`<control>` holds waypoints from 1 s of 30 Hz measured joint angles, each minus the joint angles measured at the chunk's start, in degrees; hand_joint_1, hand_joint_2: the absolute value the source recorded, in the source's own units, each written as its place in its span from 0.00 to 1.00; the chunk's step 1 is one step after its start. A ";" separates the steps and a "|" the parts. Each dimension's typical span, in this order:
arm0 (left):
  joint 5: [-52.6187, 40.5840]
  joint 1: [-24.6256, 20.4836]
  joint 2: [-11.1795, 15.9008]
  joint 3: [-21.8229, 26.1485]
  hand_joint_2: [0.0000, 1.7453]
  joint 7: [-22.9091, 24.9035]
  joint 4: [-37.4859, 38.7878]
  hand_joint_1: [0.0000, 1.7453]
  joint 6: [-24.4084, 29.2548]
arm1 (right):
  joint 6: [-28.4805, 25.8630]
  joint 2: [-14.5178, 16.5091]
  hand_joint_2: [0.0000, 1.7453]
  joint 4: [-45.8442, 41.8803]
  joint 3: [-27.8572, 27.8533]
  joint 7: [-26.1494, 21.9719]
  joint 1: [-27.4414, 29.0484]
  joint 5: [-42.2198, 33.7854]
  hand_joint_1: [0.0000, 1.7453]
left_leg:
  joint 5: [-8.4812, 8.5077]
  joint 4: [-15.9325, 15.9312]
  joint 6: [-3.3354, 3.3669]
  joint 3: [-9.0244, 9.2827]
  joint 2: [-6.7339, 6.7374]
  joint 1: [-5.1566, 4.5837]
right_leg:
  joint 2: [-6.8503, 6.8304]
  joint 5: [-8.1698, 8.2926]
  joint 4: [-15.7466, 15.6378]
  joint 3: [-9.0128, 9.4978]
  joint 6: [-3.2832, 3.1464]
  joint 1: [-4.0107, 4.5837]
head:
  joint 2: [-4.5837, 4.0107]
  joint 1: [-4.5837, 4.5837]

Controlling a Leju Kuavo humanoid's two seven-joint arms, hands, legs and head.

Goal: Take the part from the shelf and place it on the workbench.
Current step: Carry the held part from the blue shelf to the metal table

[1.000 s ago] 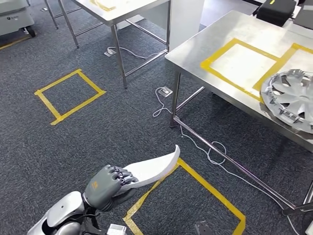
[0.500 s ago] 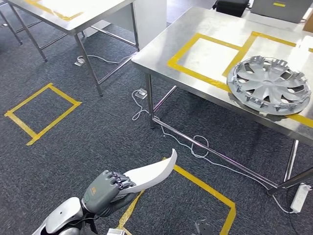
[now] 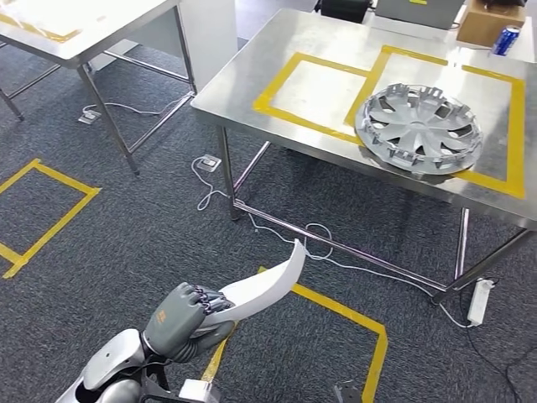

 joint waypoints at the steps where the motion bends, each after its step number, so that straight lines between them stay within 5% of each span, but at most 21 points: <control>1: 0.10 -0.14 -0.13 0.03 1.00 -0.02 0.01 1.00 -0.04 | 0.07 0.00 1.00 0.00 0.00 0.03 -0.08 0.01 0.00 | -0.20 0.04 -0.20 0.20 0.44 -0.16 | -1.00 1.13 -3.72 2.20 -0.34 0.25 | 0.00 -0.03; 3: 0.23 -0.47 -0.37 0.07 1.00 -0.05 0.05 1.00 -0.08 | 0.22 -0.01 1.00 -0.01 0.00 0.14 -0.20 0.02 0.00 | -0.42 0.05 -0.66 0.44 1.20 -0.44 | -2.12 1.73 -7.30 4.21 -1.03 0.69 | 0.00 -0.08; 5: 0.26 -0.77 -0.62 0.09 1.00 -0.09 0.09 1.00 -0.08 | 0.27 -0.03 1.00 0.00 0.00 0.30 -0.10 0.06 0.00 | -0.49 -0.12 -1.20 0.57 1.87 -0.48 | -0.99 1.93 -7.53 4.16 -1.64 0.73 | 0.00 -0.08; 7: 0.18 -1.11 -0.80 0.08 1.00 -0.09 0.15 1.00 -0.07 | 0.28 -0.04 1.00 0.01 0.00 0.46 0.03 0.15 0.00 | -1.53 1.00 -1.91 0.20 0.58 -0.30 | 0.10 2.22 -7.95 4.25 -2.18 0.39 | 0.00 -0.21; 9: -0.15 -1.52 -0.90 0.04 1.00 -0.01 0.31 1.00 -0.04 | 0.27 -0.03 1.00 0.00 0.00 0.57 -0.02 0.20 0.00 | -4.49 6.41 -2.45 -2.36 -1.74 -0.14 | 1.07 2.41 -8.23 4.34 -2.56 0.00 | 0.00 -0.50; 11: -0.56 -1.75 -1.03 -0.06 1.00 0.27 0.66 1.00 0.00 | 0.22 -0.04 1.00 0.00 0.00 0.68 -0.07 0.16 0.00 | -7.01 13.54 -2.71 -6.31 -2.48 -0.05 | 2.04 2.36 -8.25 4.30 -2.76 -0.14 | 0.00 -0.65; 13: -0.82 -1.93 -1.21 -0.13 1.00 0.68 1.07 1.00 0.09 | 0.16 -0.06 1.00 0.01 0.00 0.78 0.01 0.20 0.00 | -5.66 14.90 -2.78 -7.78 -2.57 0.09 | 2.96 2.18 -8.25 4.39 -2.76 -0.24 | 0.00 -0.66; 16: -0.95 -2.67 -1.61 -0.12 1.00 1.42 1.46 1.00 0.38 | 0.08 -0.08 1.00 0.01 0.00 0.83 0.03 0.85 0.00 | -0.05 5.05 -2.71 -3.64 -2.86 0.43 | 3.92 1.80 -8.13 4.75 -2.09 -0.32 | 0.00 -0.80; 18: -0.97 -3.23 -2.02 -0.10 1.00 1.79 1.66 1.00 0.55 | 0.01 -0.10 1.00 0.01 0.00 0.86 -0.01 1.19 0.00 | 0.83 0.35 -2.27 -1.49 -3.26 0.57 | 4.20 1.39 -8.27 4.93 -1.38 -0.09 | 0.00 -0.92; 22: -0.98 -3.59 -2.67 -0.10 1.00 2.04 2.04 1.00 0.69 | -0.08 -0.13 1.00 0.01 0.00 1.06 0.10 1.62 0.00 | -0.22 -0.45 -0.35 -0.29 -3.37 0.60 | 3.37 1.18 -6.68 4.76 -0.22 -0.07 | 0.00 -0.50; 24: -0.81 -3.67 -3.01 0.04 1.00 2.58 2.19 1.00 0.92 | -0.09 -0.13 1.00 0.00 0.00 1.47 0.01 2.70 0.00 | -0.84 -0.47 0.27 0.83 -3.13 0.39 | 2.15 -0.79 -1.45 1.93 0.07 -0.10 | 0.00 -0.20; 27: -0.22 -3.76 -3.72 0.68 1.00 3.66 2.68 1.00 1.15 | -0.28 -0.13 1.00 -0.01 0.00 2.19 0.37 4.21 0.00 | -2.30 -0.47 0.56 2.51 -2.84 0.13 | 1.65 -3.89 7.96 -4.73 0.20 -0.09 | 0.00 -0.09; 29: 0.12 -3.92 -4.21 1.24 1.00 4.06 3.26 1.00 1.26 | -0.55 -0.13 1.00 -0.01 0.01 2.45 0.71 4.62 0.00 | -3.62 -0.47 0.46 4.16 -2.94 0.09 | 1.66 -3.25 6.14 -5.65 0.12 -0.10 | 0.00 -0.03; 30: 0.24 -4.03 -4.49 1.55 1.00 4.19 3.59 1.00 1.38 | -0.64 -0.13 1.00 -0.02 0.01 2.51 0.81 4.71 0.00 | -4.41 -0.47 0.33 5.04 -3.07 0.10 | 1.78 -1.46 2.76 -4.97 0.07 -0.15 | 0.00 0.01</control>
